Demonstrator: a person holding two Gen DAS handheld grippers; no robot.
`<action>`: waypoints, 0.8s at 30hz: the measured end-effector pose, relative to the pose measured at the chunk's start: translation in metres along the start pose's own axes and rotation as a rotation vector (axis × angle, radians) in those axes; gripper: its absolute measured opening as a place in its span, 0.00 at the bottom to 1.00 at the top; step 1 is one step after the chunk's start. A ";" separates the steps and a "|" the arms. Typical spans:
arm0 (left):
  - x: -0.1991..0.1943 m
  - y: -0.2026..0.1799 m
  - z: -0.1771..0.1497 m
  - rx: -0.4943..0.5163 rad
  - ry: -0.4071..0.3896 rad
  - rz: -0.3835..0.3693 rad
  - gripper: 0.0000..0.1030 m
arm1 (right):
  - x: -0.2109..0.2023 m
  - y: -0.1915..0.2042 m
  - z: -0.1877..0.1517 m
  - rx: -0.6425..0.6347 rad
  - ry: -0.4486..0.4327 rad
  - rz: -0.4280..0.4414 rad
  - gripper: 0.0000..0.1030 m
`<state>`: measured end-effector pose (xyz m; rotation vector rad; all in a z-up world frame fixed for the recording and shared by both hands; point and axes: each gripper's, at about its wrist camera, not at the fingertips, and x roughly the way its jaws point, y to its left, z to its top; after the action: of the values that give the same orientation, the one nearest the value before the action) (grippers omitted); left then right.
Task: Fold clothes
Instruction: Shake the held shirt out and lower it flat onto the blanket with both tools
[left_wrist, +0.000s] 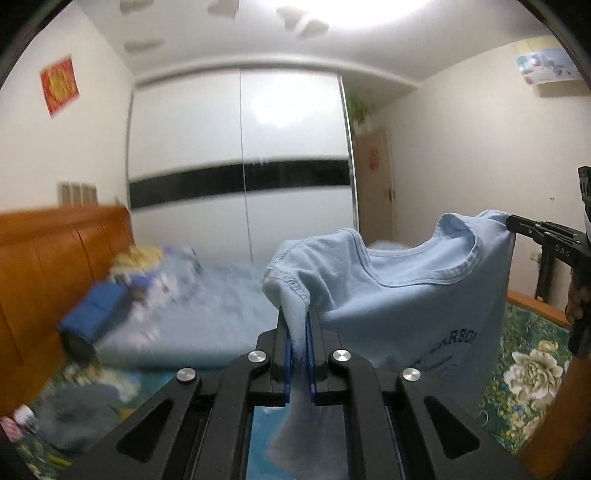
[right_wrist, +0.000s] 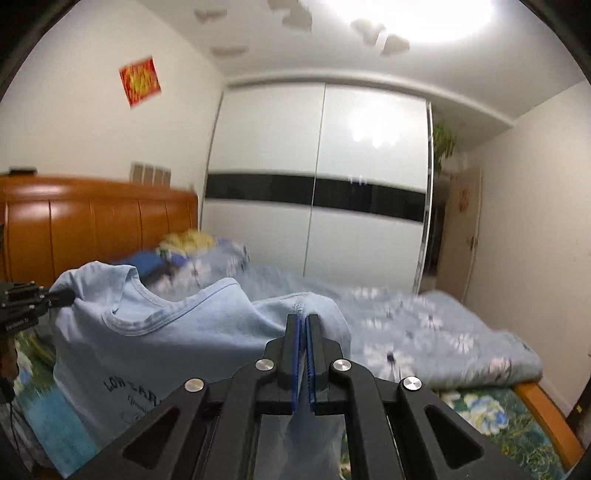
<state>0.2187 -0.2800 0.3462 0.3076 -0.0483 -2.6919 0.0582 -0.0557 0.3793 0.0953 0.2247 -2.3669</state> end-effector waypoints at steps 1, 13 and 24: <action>-0.013 -0.001 0.007 0.005 -0.024 0.006 0.07 | -0.013 0.004 0.009 -0.004 -0.028 0.002 0.04; -0.069 -0.013 0.037 0.136 -0.117 0.079 0.08 | -0.082 0.037 0.053 -0.055 -0.176 0.003 0.04; 0.126 0.006 -0.056 0.153 0.216 0.193 0.09 | 0.089 0.042 -0.017 -0.068 0.109 -0.014 0.04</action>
<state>0.1225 -0.3378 0.2656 0.6065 -0.2099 -2.4537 0.0232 -0.1428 0.3446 0.1917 0.3587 -2.3682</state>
